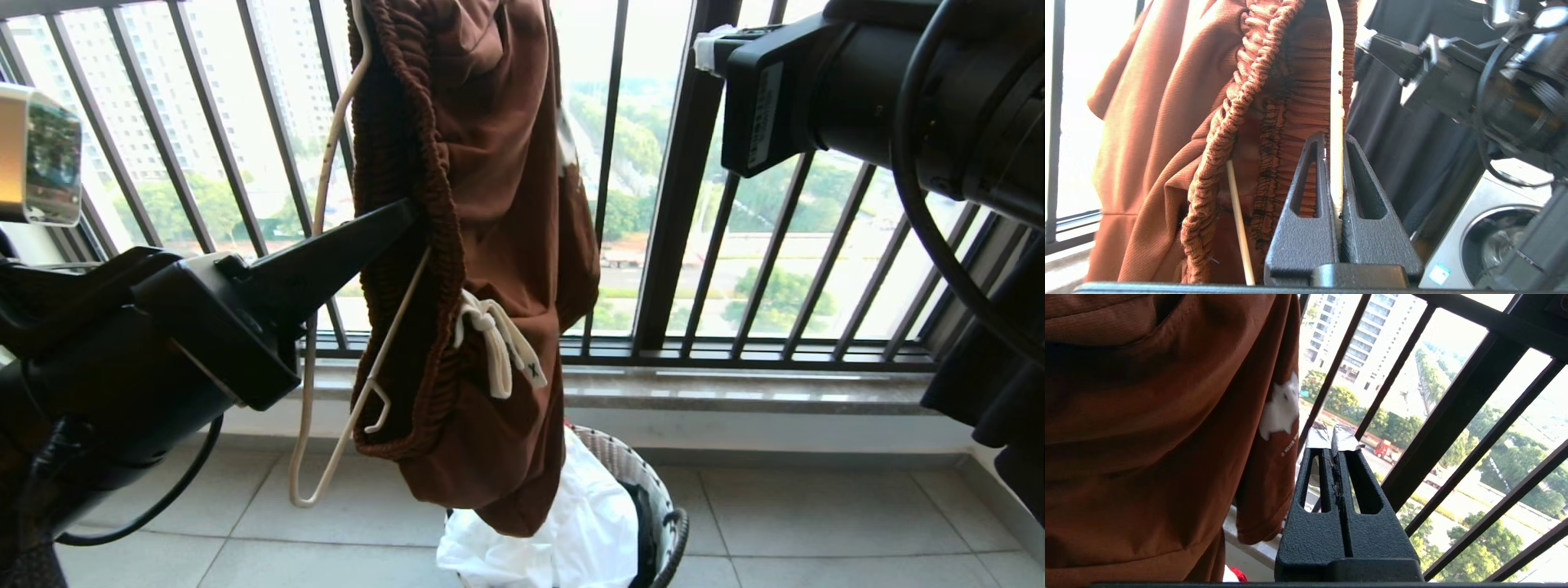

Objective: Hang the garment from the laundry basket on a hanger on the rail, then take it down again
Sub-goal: Hang the clothes on the clothes rack

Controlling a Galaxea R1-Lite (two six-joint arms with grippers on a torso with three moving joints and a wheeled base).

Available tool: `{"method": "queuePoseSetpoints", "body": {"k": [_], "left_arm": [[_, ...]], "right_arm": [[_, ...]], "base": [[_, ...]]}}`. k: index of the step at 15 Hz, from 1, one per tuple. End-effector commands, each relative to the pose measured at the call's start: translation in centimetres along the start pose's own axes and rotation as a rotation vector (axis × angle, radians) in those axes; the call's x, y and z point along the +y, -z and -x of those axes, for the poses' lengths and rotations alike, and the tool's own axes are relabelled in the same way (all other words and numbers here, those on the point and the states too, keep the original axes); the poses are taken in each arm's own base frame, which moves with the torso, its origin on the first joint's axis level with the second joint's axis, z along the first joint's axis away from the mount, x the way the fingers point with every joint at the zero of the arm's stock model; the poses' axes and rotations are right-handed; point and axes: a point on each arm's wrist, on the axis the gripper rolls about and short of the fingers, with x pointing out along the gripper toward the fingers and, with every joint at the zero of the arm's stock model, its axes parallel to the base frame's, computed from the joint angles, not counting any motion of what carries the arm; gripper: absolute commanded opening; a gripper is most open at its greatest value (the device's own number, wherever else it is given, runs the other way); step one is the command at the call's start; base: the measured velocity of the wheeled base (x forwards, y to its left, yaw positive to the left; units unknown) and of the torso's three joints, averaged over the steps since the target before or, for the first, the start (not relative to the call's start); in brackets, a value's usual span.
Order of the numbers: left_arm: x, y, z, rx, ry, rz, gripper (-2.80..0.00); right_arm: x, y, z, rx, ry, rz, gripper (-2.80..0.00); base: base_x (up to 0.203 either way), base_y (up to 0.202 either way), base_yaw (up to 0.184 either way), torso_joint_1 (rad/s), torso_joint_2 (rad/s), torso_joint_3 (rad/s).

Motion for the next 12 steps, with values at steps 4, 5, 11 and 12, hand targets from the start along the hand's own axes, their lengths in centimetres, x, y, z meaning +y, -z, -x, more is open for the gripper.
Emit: {"method": "queuePoseSetpoints", "body": {"k": [4, 5, 11, 12], "left_arm": [[-0.6, -0.7, 0.5, 0.002, 0.079, 0.019, -2.8], [-0.6, -0.7, 0.5, 0.005, 0.086, 0.023, -2.8], [-1.1, -0.5, 1.9, 0.058, 0.174, 0.096, -2.8], [-1.2, -0.4, 2.1, 0.068, 0.182, 0.099, -2.8]], "right_arm": [[-3.7, -2.2, 0.6, 0.008, -0.135, 0.05, -2.8], [-4.3, -2.6, 1.1, 0.022, -0.192, 0.061, -2.8], [-6.5, -5.5, 2.9, 0.006, -0.46, 0.121, -2.8], [-6.5, -5.6, 2.8, 0.002, -0.487, 0.128, -2.8]], "base": [[0.0, 0.0, 0.0, 0.0, 0.0, 0.0], [0.0, 0.0, 0.0, 0.0, 0.0, 0.0], [0.0, 0.0, 0.0, 0.0, 0.0, 0.0], [0.0, 0.0, 0.0, 0.0, 0.0, 0.0]]}}
